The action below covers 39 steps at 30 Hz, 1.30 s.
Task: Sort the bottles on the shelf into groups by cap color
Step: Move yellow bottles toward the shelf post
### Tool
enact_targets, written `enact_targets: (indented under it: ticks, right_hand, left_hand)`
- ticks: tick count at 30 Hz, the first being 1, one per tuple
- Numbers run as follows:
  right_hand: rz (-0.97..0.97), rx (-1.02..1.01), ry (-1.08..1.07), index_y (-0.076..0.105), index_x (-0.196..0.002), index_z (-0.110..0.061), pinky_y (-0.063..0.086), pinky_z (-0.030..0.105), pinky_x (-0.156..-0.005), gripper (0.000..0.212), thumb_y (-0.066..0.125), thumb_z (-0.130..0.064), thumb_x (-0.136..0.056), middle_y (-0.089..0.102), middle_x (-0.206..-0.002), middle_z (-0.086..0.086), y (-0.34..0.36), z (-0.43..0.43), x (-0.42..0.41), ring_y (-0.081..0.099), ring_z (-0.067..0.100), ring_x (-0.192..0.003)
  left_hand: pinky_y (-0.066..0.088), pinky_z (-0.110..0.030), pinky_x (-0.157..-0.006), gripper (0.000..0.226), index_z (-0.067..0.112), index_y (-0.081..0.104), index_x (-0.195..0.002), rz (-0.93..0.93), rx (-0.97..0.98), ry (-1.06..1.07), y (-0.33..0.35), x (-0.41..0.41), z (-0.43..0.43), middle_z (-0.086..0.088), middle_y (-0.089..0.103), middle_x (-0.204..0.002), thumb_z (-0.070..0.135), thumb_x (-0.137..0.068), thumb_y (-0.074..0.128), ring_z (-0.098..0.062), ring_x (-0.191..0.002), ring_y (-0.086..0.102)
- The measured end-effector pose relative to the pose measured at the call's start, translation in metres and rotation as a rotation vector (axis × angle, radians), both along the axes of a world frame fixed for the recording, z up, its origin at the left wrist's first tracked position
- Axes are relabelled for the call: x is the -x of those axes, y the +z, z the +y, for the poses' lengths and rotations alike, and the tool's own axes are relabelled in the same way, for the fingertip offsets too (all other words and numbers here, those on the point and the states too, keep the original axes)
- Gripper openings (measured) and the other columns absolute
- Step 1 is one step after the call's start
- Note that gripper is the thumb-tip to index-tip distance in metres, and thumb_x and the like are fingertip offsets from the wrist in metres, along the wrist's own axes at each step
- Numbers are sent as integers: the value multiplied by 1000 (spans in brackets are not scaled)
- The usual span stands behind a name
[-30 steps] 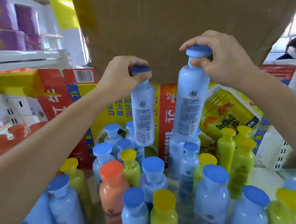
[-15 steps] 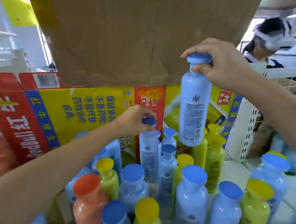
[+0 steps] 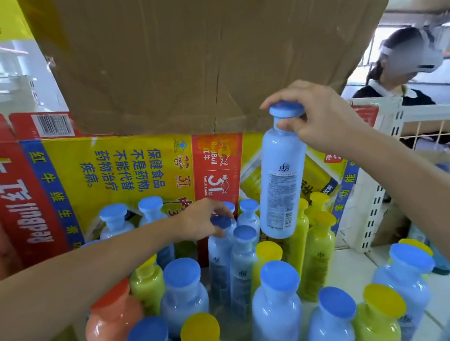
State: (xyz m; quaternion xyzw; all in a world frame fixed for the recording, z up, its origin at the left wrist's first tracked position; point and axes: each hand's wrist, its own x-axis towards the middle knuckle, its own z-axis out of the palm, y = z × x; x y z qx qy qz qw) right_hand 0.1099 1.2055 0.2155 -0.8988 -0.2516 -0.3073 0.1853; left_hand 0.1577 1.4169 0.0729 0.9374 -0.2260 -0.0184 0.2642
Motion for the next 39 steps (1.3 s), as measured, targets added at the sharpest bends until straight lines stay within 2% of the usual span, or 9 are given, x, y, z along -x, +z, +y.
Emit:
enact_targets:
  ticks: [6, 11, 15, 18, 23, 28, 31, 35, 39]
  right_hand:
    - [-7, -12, 21, 63, -108, -31, 44, 43, -88, 29, 61, -14, -84, 55, -105, 0, 1, 0, -5, 52, 19, -97]
    - [-66, -43, 41, 64, -106, -31, 41, 38, -83, 29, 61, -13, -83, 51, -99, -4, 9, 4, -5, 47, 14, -90]
    - [-111, -52, 69, 64, -106, -30, 41, 39, -83, 29, 61, -15, -81, 56, -103, 1, 18, 16, -3, 50, 19, -94]
    - [-131, -74, 112, 64, -105, -30, 40, 37, -80, 32, 57, -21, -76, 55, -99, 0, 22, 28, -4, 49, 17, -90]
    - [-146, -108, 194, 65, -106, -27, 35, 29, -75, 33, 58, -12, -78, 48, -90, -4, 23, 56, -7, 44, 13, -84]
    - [-97, -117, 269, 65, -104, -29, 39, 31, -78, 34, 55, -20, -73, 55, -96, 1, 15, 88, -10, 49, 14, -88]
    - [-43, -93, 321, 65, -104, -27, 36, 29, -76, 31, 61, -16, -75, 50, -87, -6, 4, 106, -12, 47, 14, -85]
    - [65, -3, 353, 66, -104, -26, 40, 34, -79, 31, 68, -11, -76, 57, -94, 2, -17, 126, -17, 52, 21, -89]
    - [185, 101, 358, 66, -105, -24, 36, 29, -80, 35, 75, -16, -72, 59, -98, 9, -42, 138, -21, 54, 22, -96]
  left_hand:
    - [40, -20, -80, 43, 6, 59, -117, -44, -45, 1, 5, -3, 0, -7, 60, -120, 16, -78, 72, -17, -102, 56]
    - [37, -9, -73, 38, 8, 60, -118, -129, -64, -40, 26, 4, 15, -6, 62, -118, 24, -84, 65, -8, -98, 53]
    - [44, -23, -89, 32, 12, 61, -115, -228, 7, 32, 51, 19, 49, 0, 60, -116, 24, -85, 64, -13, -107, 55]
    - [42, -23, -88, 32, 12, 62, -116, -318, -28, 89, 62, 32, 79, 2, 60, -114, 21, -85, 64, -13, -105, 54]
    - [45, -34, -93, 31, 11, 62, -114, -367, 57, 231, 64, 53, 124, -2, 62, -112, 17, -84, 64, -15, -107, 56]
    - [41, -26, -84, 31, 15, 63, -113, -417, 48, 309, 55, 72, 156, -1, 62, -109, 17, -82, 66, -13, -100, 55]
    - [42, -28, -85, 30, 14, 63, -112, -428, 28, 332, 49, 83, 169, -4, 62, -110, 17, -82, 66, -17, -102, 57]
    - [38, -12, -75, 34, 16, 61, -116, -432, -39, 350, 41, 92, 185, 0, 61, -114, 25, -83, 64, -12, -102, 54]
    - [37, -20, -88, 34, 15, 60, -116, -425, -83, 356, 36, 101, 196, -3, 60, -118, 23, -84, 64, -18, -109, 55]
